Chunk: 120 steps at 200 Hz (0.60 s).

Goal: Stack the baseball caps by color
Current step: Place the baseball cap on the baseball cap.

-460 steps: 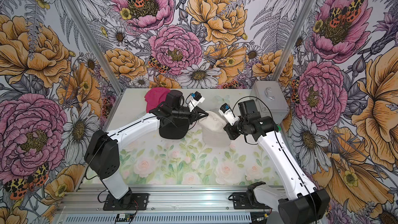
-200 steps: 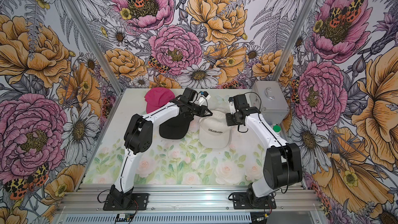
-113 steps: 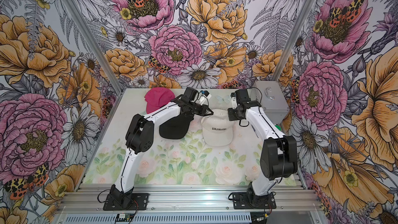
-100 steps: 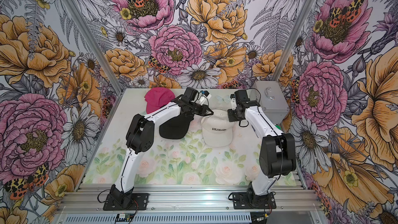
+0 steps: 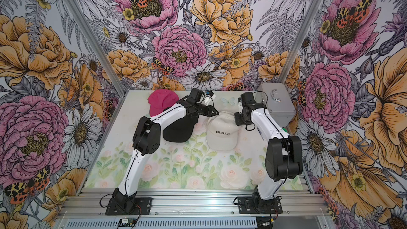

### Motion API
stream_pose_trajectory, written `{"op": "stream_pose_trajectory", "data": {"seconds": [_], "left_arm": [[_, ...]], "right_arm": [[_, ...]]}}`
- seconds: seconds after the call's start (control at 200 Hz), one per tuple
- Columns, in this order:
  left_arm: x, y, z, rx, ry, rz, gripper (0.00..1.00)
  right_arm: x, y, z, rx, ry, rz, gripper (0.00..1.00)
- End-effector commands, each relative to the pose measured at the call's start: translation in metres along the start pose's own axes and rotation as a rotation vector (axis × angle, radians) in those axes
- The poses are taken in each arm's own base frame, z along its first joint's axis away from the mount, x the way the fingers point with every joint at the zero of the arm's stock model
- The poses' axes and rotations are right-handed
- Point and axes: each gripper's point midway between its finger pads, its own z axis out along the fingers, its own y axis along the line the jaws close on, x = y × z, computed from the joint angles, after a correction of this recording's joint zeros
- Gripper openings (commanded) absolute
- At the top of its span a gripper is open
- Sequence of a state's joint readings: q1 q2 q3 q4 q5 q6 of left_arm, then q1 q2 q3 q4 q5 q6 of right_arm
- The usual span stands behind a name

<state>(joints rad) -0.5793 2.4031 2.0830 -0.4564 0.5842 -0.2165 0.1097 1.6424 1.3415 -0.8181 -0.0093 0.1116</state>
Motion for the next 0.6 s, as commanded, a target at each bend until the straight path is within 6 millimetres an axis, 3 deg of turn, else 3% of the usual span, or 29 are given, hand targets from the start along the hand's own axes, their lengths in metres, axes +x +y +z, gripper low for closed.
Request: {"op": "stream_pose_trajectory", "data": {"seconds": [0.0, 0.025, 0.04, 0.055, 0.21, 0.385, 0.595], "left_arm": [[-0.013, -0.001, -0.012, -0.081, -0.046, 0.029, 0.53], [-0.014, -0.004, -0.013, -0.098, -0.053, 0.043, 0.57], [-0.014, -0.005, -0.014, -0.108, -0.056, 0.05, 0.6], [-0.016, -0.006, -0.016, -0.117, -0.062, 0.056, 0.62], [-0.03, -0.011, -0.037, -0.25, -0.129, 0.096, 0.82], [-0.046, -0.006, -0.073, -0.429, -0.223, 0.102, 0.98], [-0.05, -0.011, -0.112, -0.529, -0.33, 0.069, 0.99]], "right_arm": [[-0.02, -0.022, -0.035, 0.118, -0.156, 0.084, 0.69], [-0.02, -0.025, -0.039, 0.132, -0.179, 0.104, 0.78], [-0.022, -0.026, -0.043, 0.133, -0.201, 0.114, 0.96], [-0.021, -0.026, -0.045, 0.137, -0.216, 0.124, 0.99], [-0.003, -0.026, -0.071, 0.094, -0.36, 0.296, 0.99], [0.029, 0.013, -0.098, -0.105, -0.427, 0.303, 0.99], [0.082, 0.064, -0.097, -0.296, -0.394, 0.215, 0.97]]}}
